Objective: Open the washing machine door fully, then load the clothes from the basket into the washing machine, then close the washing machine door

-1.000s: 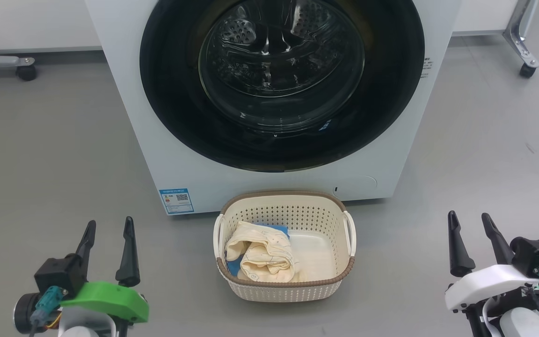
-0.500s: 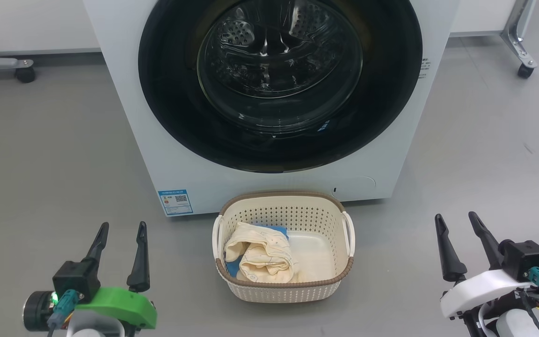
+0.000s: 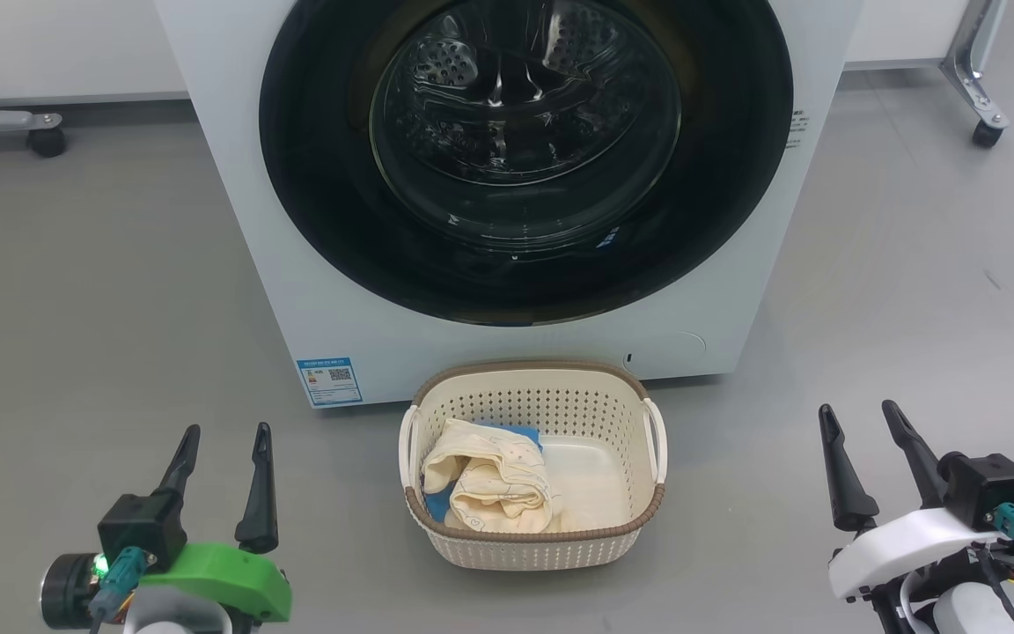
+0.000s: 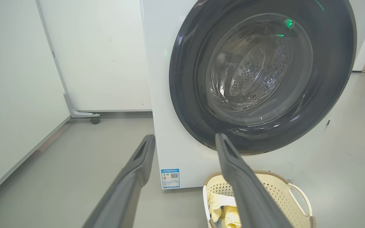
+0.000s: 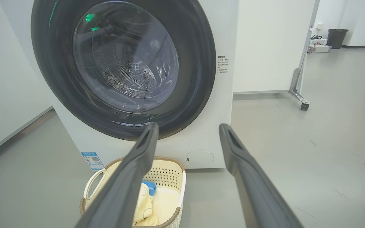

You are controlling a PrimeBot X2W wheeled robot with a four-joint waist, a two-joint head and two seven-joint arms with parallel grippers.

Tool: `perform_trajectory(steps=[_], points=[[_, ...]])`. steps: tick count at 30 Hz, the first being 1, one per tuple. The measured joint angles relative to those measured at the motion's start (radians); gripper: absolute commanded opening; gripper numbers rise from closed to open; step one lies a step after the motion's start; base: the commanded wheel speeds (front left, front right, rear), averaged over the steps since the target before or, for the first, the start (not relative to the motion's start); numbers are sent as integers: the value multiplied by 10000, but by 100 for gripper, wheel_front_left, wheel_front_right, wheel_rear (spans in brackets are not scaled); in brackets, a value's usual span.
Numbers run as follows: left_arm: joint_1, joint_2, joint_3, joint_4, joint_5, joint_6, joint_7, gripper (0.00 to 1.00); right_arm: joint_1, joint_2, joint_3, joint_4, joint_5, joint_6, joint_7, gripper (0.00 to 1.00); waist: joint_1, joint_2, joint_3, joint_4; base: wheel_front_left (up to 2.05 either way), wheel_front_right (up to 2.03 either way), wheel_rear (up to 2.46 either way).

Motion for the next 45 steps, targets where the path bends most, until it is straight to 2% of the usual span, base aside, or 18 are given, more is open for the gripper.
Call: perform_trajectory(steps=[17,45], points=[[-25,-21,278,-134,272,0,0,100,-12,63,-153,0,-4,10,-44,100,0,0,54,-50,27,27,-54],[-47,-297,546,-75,272,-140,0,100,-45,100,-431,-36,-63,115,-44,100,0,0,205,-89,63,63,-126]])
